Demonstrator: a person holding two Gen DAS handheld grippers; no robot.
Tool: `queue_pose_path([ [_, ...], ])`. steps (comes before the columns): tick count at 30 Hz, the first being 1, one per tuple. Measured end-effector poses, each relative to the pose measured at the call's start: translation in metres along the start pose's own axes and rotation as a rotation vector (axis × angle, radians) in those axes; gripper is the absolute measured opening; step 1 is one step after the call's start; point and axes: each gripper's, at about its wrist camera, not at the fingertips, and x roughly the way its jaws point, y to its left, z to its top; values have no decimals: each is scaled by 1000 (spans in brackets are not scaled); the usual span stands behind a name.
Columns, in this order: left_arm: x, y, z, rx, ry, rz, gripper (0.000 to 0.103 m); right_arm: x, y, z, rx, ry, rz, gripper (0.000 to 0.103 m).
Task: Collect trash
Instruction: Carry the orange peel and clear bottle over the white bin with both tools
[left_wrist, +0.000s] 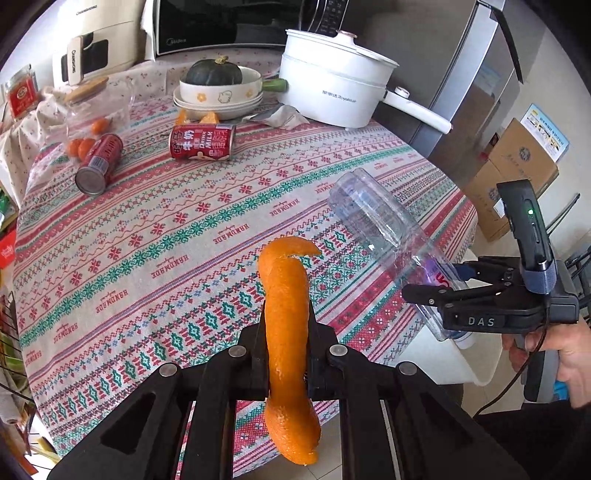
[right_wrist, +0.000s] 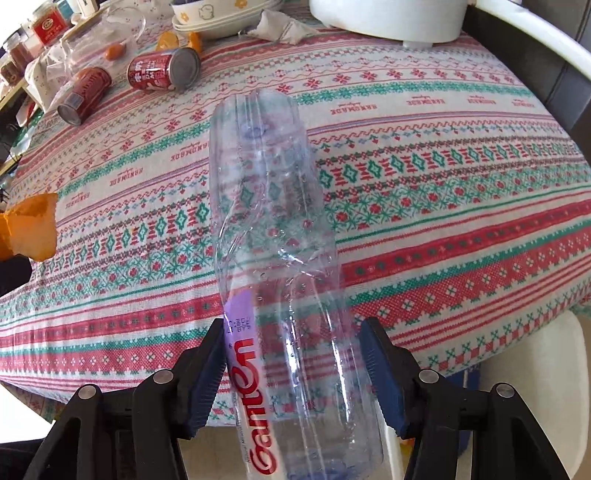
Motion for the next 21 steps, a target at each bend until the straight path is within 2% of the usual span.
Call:
queue_pose_path([
  [3,0,1,0,-7,0,-4,13,12,3,1,-6,31,3,64],
  [5,-2,2,0,-12,-4,-14,13,10,4,3,10,17,-8,63],
  [11,1,-7,0,10,4,-36,13,-13,-8,4,87,-19,37,63],
  [16,5,-34,2,64,2,-68,13,-48,-30,-5,122,-81,41,63],
  [21,17,-75,2,148,19,-131,13,-76,-67,-29,151,-98,1,63],
])
